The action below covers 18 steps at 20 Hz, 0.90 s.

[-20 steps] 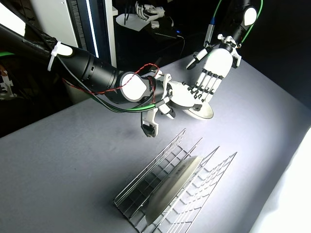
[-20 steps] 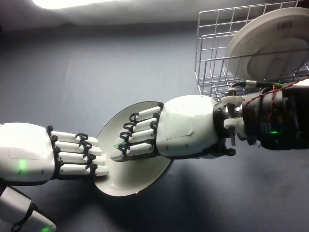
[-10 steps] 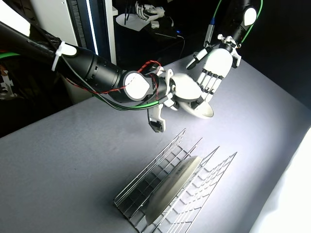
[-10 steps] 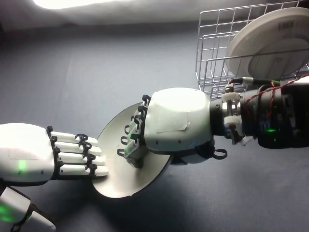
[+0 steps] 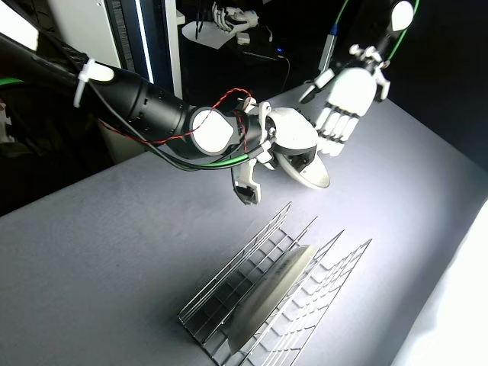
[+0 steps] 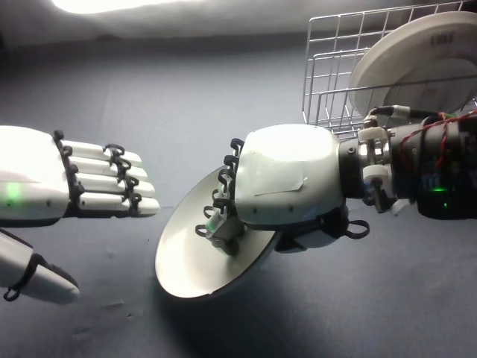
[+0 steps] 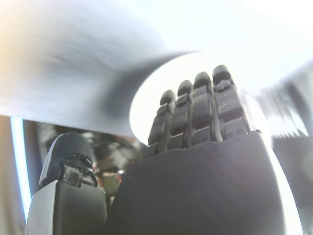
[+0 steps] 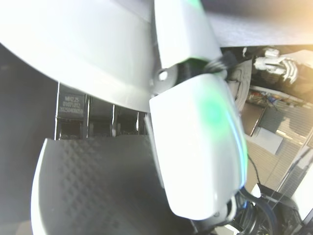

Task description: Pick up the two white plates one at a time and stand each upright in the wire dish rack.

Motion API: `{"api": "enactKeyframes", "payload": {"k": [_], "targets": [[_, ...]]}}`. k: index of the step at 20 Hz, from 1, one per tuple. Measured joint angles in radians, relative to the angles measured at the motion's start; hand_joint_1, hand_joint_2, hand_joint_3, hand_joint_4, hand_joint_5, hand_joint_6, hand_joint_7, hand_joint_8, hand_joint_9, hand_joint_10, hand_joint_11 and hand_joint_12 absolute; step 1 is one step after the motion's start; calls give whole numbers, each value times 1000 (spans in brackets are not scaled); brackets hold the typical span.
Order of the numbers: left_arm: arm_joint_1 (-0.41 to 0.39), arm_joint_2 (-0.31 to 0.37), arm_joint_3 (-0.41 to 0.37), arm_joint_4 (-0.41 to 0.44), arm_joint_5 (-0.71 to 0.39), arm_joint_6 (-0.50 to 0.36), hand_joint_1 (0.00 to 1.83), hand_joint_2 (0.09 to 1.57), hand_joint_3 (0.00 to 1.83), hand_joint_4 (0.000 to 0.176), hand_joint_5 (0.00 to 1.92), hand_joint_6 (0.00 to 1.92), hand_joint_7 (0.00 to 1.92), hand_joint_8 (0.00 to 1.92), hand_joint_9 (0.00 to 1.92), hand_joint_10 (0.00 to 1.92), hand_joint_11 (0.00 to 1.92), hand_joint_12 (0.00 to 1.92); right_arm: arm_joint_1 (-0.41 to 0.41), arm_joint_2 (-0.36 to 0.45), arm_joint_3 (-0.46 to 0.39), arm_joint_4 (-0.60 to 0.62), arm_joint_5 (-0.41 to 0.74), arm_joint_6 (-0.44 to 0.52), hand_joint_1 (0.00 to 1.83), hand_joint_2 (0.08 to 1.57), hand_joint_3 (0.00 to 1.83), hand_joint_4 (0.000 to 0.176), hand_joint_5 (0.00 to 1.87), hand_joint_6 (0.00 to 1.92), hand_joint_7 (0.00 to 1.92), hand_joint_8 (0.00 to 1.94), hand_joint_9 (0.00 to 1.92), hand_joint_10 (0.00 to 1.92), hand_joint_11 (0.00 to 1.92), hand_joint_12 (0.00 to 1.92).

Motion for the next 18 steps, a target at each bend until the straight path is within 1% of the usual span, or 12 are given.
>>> {"api": "enactKeyframes", "payload": {"k": [2,5,6,8,10,11,13,15,16,17,18], "targets": [[-20,13,7,25,-26,-5,0,1181,7,0,0,0,0,0,0,0,0,0,14,41,-50,39,-13,3,1496,1061,2,0,946,933,1097,645,1032,862,964,1380],[-49,37,30,18,-28,-3,0,1178,5,0,0,0,0,0,0,0,0,0,39,97,-109,82,-32,3,1496,1057,0,0,948,934,1130,582,1033,857,971,1373],[-58,43,39,12,-27,-8,0,1174,3,0,0,0,0,0,0,0,0,0,53,119,-131,104,-35,2,1495,1060,2,0,970,931,1084,652,1022,863,971,1361],[-68,50,43,24,-29,-19,0,1184,7,0,0,0,0,0,0,0,0,0,74,155,-164,171,-38,2,1495,1061,1,0,965,928,1078,668,1030,855,962,1377],[-91,51,51,53,-35,-32,0,1174,2,0,0,0,0,0,0,0,0,0,83,189,-186,224,-28,2,1495,1063,1,0,971,912,1080,666,1017,874,959,1383],[-112,52,59,77,-38,-47,0,1173,2,0,0,0,0,0,0,0,0,0,88,206,-196,262,-29,2,1494,1069,0,0,958,941,1072,687,992,905,947,1397],[-134,54,71,88,-39,-56,0,1182,5,0,0,0,0,0,0,0,0,0,95,237,-214,362,-33,1,1495,1063,0,0,976,920,1098,641,993,896,963,1375],[-134,53,78,102,-40,-68,0,1177,2,0,0,0,0,0,0,0,0,0,106,260,-230,436,-33,-2,1495,1062,0,0,982,909,1096,634,1010,889,949,1393],[-134,53,81,116,-40,-81,0,1172,0,0,0,0,0,0,0,0,0,0,115,275,-240,476,-31,-2,1495,1064,0,0,968,918,1092,652,1009,893,943,1404],[-134,53,83,120,-42,-85,0,1170,0,0,0,0,0,0,0,0,0,0,119,280,-244,497,-31,-1,1493,1074,2,0,944,956,1058,716,979,933,935,1415],[-134,53,88,123,-44,-100,0,1180,4,0,0,0,0,0,0,0,0,0,122,288,-250,537,-27,-1,1494,1075,0,0,922,962,1069,713,993,920,936,1418]]}}
